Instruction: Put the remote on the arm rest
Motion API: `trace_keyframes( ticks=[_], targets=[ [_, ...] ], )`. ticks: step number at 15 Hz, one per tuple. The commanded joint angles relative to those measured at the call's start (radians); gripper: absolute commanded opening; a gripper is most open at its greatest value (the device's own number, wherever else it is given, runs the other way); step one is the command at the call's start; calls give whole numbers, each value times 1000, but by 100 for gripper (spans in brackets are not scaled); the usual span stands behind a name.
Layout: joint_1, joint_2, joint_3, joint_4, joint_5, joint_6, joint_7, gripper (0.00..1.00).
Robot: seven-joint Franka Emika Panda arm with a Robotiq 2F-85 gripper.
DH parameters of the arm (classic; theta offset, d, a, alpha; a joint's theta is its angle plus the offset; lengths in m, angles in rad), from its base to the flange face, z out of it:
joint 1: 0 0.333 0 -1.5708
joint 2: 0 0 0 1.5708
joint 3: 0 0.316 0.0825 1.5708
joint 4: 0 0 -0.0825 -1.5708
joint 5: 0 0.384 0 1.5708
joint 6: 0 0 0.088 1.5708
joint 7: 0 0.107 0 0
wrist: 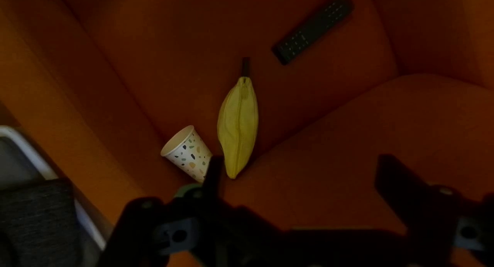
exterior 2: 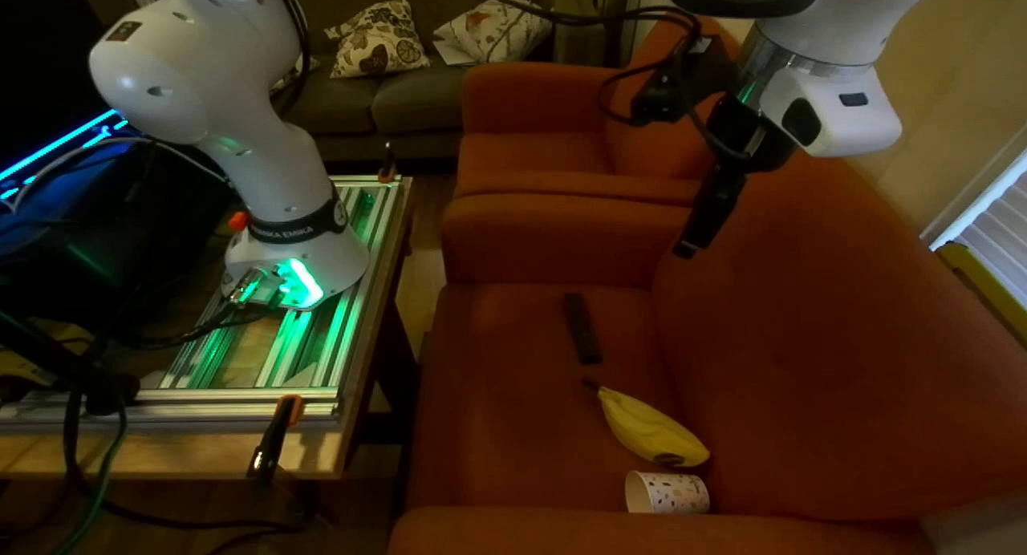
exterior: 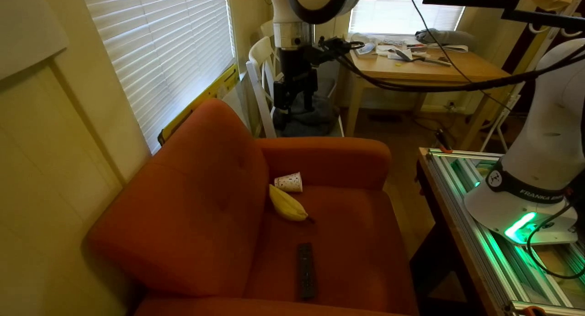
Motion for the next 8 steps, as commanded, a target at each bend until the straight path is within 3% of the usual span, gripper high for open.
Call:
trace_keyframes(
  ticks=[1, 8],
  targets=[
    [-1, 28, 7, 13, -2, -3, 13, 100],
    [-6, 210, 15, 30, 15, 50, -39, 100]
  ],
)
